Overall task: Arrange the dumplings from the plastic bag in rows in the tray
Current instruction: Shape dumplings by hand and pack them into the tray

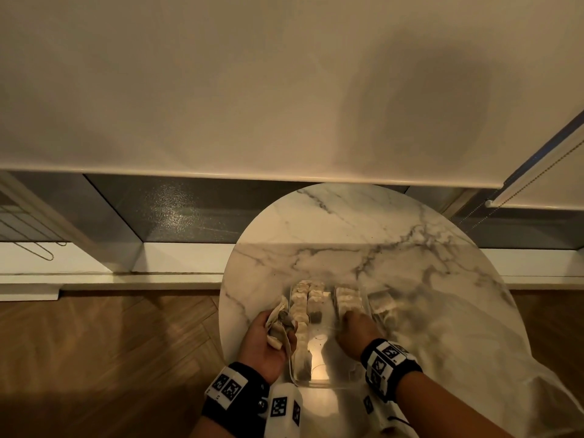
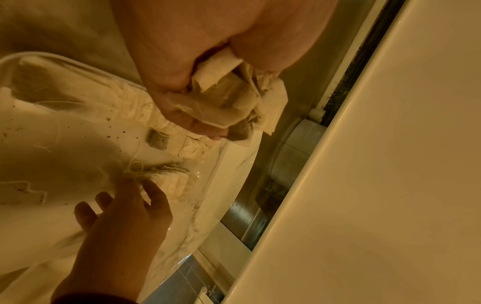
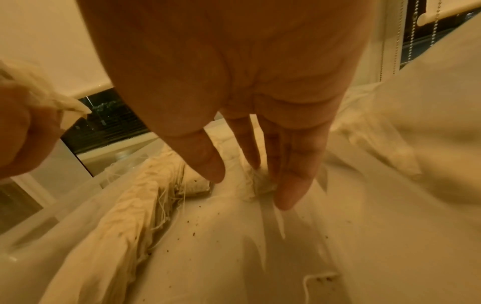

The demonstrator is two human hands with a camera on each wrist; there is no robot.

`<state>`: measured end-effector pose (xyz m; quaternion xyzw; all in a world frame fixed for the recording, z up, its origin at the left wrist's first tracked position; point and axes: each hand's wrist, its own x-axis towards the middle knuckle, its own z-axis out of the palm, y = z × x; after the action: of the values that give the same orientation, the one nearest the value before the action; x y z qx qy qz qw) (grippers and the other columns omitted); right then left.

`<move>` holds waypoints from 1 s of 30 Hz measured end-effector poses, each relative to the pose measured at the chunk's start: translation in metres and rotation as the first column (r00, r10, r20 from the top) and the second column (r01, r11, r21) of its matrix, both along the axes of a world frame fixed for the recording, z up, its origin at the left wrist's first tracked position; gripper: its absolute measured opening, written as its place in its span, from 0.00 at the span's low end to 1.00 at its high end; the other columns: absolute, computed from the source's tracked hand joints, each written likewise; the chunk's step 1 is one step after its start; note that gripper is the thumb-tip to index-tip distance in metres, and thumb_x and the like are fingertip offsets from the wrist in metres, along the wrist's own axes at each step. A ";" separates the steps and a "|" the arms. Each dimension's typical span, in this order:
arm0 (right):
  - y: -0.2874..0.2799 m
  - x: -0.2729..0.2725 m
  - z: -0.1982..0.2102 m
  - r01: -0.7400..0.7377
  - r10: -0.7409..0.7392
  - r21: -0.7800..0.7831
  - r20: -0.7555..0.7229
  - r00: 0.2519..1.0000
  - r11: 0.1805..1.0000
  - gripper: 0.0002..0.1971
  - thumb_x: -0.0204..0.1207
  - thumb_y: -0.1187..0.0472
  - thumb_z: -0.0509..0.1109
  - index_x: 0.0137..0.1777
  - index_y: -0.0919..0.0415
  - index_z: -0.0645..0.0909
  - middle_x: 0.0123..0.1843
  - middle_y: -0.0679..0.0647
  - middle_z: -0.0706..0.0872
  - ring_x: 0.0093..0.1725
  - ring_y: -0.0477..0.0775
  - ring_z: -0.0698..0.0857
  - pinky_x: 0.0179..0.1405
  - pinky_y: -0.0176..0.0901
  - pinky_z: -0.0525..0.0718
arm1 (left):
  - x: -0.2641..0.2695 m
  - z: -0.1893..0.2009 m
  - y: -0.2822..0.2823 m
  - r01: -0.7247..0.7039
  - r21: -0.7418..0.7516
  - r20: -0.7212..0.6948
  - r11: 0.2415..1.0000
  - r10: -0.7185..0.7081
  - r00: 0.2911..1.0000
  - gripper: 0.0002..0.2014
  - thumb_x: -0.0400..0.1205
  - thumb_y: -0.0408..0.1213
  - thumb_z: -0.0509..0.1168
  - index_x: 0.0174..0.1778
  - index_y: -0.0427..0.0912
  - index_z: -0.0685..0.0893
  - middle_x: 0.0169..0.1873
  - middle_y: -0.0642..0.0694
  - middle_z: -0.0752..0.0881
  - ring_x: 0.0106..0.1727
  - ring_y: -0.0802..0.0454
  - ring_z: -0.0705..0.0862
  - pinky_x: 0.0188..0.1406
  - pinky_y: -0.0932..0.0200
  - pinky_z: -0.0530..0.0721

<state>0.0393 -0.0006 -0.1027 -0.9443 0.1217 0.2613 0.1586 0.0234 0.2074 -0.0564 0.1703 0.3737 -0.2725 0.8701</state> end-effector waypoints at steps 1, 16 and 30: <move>0.001 0.000 0.001 0.007 -0.007 -0.006 -0.011 1.000 1.000 0.20 0.78 0.54 0.65 0.68 0.58 0.79 0.67 0.58 0.83 0.64 0.57 0.83 0.61 0.43 0.81 | -0.001 0.004 -0.001 -0.001 -0.005 0.011 1.000 0.001 1.000 0.07 0.72 0.38 0.71 0.35 0.37 0.87 0.27 0.46 0.84 0.25 0.55 0.83 0.25 0.64 0.81; 0.003 -0.009 0.031 -0.003 -0.004 0.123 0.060 0.998 0.992 0.16 0.79 0.47 0.68 0.64 0.49 0.81 0.59 0.48 0.87 0.54 0.46 0.85 0.50 0.33 0.81 | -0.007 0.016 -0.008 0.017 0.059 0.042 0.998 -0.019 0.999 0.12 0.76 0.39 0.67 0.37 0.34 0.89 0.30 0.43 0.85 0.26 0.52 0.84 0.23 0.63 0.82; 0.040 -0.010 0.106 -0.022 -0.208 0.622 0.295 0.933 0.783 0.23 0.69 0.34 0.73 0.37 0.56 0.83 0.33 0.54 0.88 0.35 0.55 0.86 0.36 0.55 0.88 | -0.014 0.024 -0.022 0.085 0.168 0.193 0.982 -0.117 0.974 0.18 0.80 0.45 0.65 0.60 0.37 0.86 0.44 0.40 0.89 0.39 0.50 0.86 0.38 0.55 0.80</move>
<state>0.0292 0.0390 0.0033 -0.8641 0.0469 0.1075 0.4895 0.0092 0.1853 -0.0322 0.2845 0.2948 -0.2675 0.8721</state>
